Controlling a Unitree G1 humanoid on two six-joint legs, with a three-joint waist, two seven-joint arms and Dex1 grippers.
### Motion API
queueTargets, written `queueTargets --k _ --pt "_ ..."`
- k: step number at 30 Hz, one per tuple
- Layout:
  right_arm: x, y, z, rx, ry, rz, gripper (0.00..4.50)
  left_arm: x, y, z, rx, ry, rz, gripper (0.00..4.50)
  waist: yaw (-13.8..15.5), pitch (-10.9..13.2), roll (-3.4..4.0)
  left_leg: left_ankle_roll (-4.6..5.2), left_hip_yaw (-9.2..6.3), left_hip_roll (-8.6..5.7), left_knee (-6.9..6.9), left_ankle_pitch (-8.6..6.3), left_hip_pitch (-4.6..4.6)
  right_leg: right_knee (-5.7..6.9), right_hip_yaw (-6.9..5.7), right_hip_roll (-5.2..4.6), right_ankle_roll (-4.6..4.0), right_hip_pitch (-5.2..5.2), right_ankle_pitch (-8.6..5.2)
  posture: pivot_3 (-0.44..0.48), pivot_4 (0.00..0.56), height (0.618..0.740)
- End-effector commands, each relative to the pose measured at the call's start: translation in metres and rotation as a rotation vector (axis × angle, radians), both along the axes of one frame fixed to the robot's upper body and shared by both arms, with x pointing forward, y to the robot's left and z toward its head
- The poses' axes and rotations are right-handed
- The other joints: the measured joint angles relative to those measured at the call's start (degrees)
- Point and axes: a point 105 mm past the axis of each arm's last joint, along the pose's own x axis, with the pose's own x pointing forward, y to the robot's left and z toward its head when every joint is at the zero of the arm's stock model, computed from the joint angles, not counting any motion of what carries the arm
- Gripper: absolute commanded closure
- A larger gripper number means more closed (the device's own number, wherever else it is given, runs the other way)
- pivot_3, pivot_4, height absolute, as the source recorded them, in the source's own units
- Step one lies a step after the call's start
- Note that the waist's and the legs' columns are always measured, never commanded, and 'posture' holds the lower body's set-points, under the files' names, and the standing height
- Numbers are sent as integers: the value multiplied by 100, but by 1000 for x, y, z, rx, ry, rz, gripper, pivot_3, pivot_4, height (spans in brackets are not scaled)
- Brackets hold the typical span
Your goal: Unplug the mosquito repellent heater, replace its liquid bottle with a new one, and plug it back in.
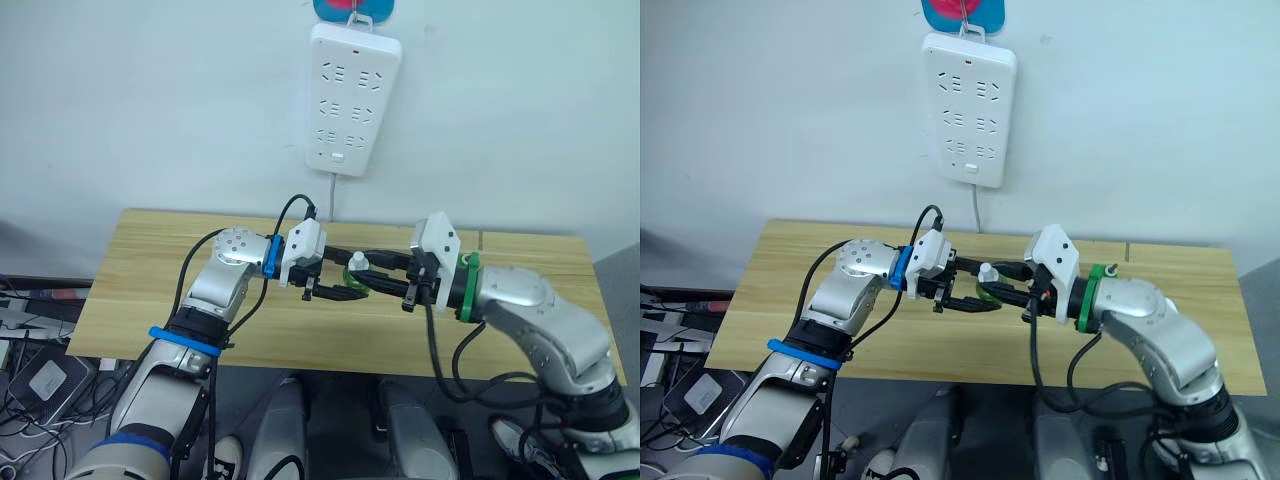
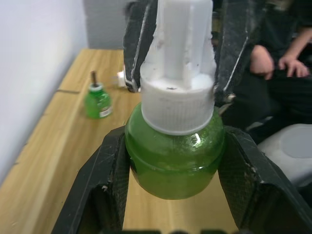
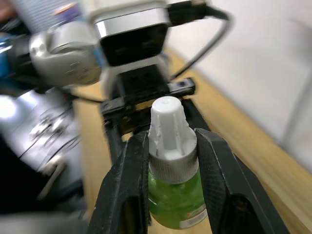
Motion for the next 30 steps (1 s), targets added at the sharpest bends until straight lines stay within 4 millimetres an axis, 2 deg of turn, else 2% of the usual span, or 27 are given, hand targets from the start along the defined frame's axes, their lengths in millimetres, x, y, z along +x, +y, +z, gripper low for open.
queueTargets --k 1,5,10,15,19,20,24,30 --pt "-22 9 10 -22 -70 372 3473 -13 -1 -2 14 -8 -59 2273 0 -3 1 1 1 -1 0 1 2 1 1 0 -1 0 1 76 271 740" --pt "-14 10 8 -57 -134 586 3473 -28 1 -7 43 3 -112 2273 1 -9 0 1 0 7 -4 1 9 4 -2 4 -4 1 2 143 272 740" --pt "-6 8 4 -104 -164 667 3473 -37 4 -7 57 19 -118 2273 47 -9 0 0 -4 9 -2 1 9 7 -5 2 -6 1 3 160 279 740" --pt "4 -5 9 -141 -173 603 1814 -35 4 -9 53 26 -90 2273 116 -10 0 0 -27 4 2 2 8 4 -5 -11 -7 4 4 148 278 740" --pt "10 -21 20 -142 -167 457 285 -32 3 -8 43 25 -77 2273 173 -11 1 -1 -34 4 2 2 8 4 -8 -13 -7 4 4 135 269 740" --pt "9 -27 22 -148 -164 416 27 -30 2 -8 38 27 -68 2273 182 -11 1 -1 -35 3 2 2 8 4 -8 -18 -7 4 4 120 271 740" --pt "-3 -36 21 -134 -134 229 27 -25 2 -9 28 27 -44 2273 186 -21 -4 -1 -37 0 -2 1 7 5 -17 -27 -7 5 4 99 265 740" --pt "-19 -12 15 33 -89 -77 27 -10 -6 -3 -33 9 18 2273 101 -50 -5 -7 -37 6 -1 5 8 16 -18 -25 -8 5 4 71 263 740"
